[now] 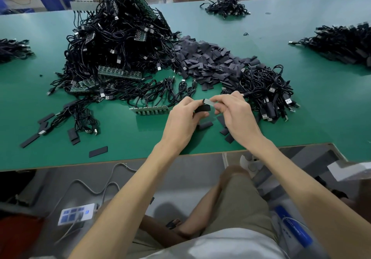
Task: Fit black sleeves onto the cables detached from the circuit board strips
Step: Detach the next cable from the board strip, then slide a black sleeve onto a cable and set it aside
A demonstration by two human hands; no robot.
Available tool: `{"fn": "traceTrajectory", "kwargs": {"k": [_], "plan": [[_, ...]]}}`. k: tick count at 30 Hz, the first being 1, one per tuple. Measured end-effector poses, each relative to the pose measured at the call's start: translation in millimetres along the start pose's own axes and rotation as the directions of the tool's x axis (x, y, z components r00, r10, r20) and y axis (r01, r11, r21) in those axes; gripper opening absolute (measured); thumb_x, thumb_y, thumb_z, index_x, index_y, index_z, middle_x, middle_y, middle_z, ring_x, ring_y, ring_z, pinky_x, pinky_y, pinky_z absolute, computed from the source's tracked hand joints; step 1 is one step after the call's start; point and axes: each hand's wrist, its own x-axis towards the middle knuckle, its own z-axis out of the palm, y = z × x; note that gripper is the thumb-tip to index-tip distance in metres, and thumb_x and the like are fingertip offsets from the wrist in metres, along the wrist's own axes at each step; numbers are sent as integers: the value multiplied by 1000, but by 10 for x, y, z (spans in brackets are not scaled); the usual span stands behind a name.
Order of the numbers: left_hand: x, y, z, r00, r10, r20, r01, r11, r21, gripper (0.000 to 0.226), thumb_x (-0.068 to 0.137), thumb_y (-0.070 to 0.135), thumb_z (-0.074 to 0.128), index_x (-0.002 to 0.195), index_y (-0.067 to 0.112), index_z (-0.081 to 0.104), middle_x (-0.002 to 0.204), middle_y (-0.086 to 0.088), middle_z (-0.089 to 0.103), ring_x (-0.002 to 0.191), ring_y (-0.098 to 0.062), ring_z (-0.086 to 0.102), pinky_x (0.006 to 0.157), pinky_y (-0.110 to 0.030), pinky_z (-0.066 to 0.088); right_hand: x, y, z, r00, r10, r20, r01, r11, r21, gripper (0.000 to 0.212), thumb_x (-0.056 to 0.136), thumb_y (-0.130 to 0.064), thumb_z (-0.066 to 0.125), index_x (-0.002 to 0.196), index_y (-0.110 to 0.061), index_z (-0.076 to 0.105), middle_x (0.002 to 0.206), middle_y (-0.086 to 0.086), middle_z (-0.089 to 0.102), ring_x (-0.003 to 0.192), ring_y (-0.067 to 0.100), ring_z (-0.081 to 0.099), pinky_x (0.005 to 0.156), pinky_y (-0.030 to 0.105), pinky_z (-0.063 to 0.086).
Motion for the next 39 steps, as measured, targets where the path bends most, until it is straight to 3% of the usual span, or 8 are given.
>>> {"fn": "traceTrajectory", "kwargs": {"k": [3,10,15,18,25,32,37,39], "plan": [[-2,-2,-2,998,-32,-49,32,1000,-2,33,94,26,73,123,12,72,102,-2,63,78,-23,62,78,-41,53,3,-8,-8,1000,-6,-13,5,1000,-2,19,103,-6,55,115,-4,70,81,5,65,93,7,47,82,17,42],[-1,23,1,996,-39,-75,45,996,76,24,97,30,67,117,17,74,100,1,64,85,-24,61,74,-42,52,1,-16,-23,998,3,-56,-4,1000,-10,17,102,-3,56,110,-3,71,87,7,63,90,4,48,82,25,47],[14,-9,9,989,-72,-127,79,996,51,16,96,24,68,106,16,78,96,1,68,84,-26,64,73,-45,52,10,-26,-24,995,-3,-99,1,1000,-21,16,100,-2,57,104,-1,71,80,-9,53,92,22,54,80,42,51],[7,-16,15,985,-90,-145,94,995,19,15,95,22,69,105,16,79,93,3,67,81,-24,63,72,-44,51,2,-34,-17,998,-3,-70,1,1000,-23,15,99,-1,57,103,-1,71,81,-2,56,93,26,55,80,47,51],[5,-34,5,985,-84,-153,80,996,-30,15,96,15,69,106,15,80,86,15,61,65,-4,53,67,-39,52,-11,-34,-43,999,22,-31,-22,1000,-2,14,98,1,58,103,0,72,85,11,61,90,12,50,80,35,49],[-2,-39,20,983,-85,-163,96,994,59,14,96,22,68,104,22,80,89,12,64,75,-12,58,68,-38,50,-29,-76,-48,1000,-25,-8,24,999,-37,13,97,0,61,103,0,73,85,9,59,90,24,56,79,43,52],[5,-43,12,993,-16,-119,14,1000,-22,14,94,7,69,99,14,80,87,10,64,79,15,58,73,-33,50,-13,-41,-72,1000,4,13,-4,1000,0,15,97,2,60,103,-2,73,82,6,61,92,18,53,80,40,51],[5,-47,9,993,7,-120,-7,1000,0,14,94,7,69,98,14,80,88,10,65,79,12,59,73,-33,50,-7,-38,-74,1000,10,19,-10,1000,6,15,97,2,60,103,-2,74,82,7,63,92,17,52,80,36,50]]}}
